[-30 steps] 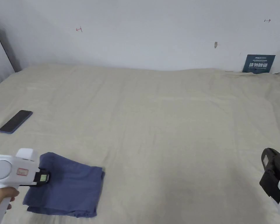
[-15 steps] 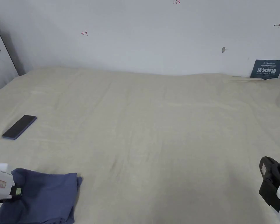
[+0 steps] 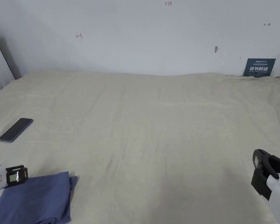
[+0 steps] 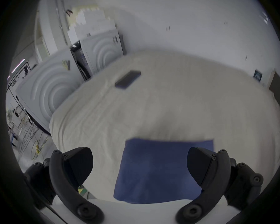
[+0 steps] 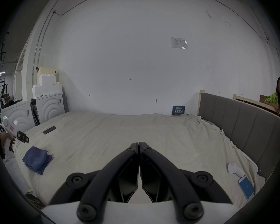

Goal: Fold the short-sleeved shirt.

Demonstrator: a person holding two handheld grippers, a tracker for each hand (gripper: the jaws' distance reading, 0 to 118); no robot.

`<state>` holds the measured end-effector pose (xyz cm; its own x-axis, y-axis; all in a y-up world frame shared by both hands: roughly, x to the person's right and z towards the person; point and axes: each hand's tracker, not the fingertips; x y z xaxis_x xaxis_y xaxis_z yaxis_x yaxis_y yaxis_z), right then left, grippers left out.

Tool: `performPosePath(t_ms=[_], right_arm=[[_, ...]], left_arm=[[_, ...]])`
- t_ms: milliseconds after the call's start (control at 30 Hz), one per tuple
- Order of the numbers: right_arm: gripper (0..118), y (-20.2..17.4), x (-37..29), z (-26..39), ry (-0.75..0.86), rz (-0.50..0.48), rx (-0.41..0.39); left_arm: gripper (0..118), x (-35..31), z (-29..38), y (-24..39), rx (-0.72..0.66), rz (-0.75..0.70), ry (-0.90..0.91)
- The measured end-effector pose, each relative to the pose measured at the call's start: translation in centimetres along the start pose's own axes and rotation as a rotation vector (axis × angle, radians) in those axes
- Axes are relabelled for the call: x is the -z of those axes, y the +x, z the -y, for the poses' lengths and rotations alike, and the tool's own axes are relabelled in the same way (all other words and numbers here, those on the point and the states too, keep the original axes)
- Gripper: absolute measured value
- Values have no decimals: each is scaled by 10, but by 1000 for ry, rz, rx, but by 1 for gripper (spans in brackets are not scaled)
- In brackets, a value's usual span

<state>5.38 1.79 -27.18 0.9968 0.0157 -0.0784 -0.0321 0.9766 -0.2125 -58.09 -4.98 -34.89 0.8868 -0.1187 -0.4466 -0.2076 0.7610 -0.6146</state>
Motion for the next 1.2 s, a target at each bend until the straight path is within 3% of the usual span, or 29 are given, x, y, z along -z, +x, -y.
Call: performPosePath(t_ms=[267,500,767,800,900,967,1067,1200], right_arm=[[0,9,-18,-35,67,22,-35],[0,23,-29,-55,151,21,-61],[0,31,-40,-54,174,22,-64],[0,32,-41,-53,173,22,-65],[0,34,-45,-49,168,25,-58],[0,36,-47,-46,168,30,-50],[0,38,-49,-43,166,33,-48],[0,39,-50,-39,167,41,-43]], left_arm=[[118,-133,-16,55,47,17,407],[118,-210,-16,92,44,171,680],[114,-240,-4,145,18,277,744],[110,-240,-2,152,24,287,741],[79,-244,7,172,31,318,761],[76,-246,13,184,31,328,779],[41,-248,21,198,60,438,782],[3,-252,31,219,72,442,759]])
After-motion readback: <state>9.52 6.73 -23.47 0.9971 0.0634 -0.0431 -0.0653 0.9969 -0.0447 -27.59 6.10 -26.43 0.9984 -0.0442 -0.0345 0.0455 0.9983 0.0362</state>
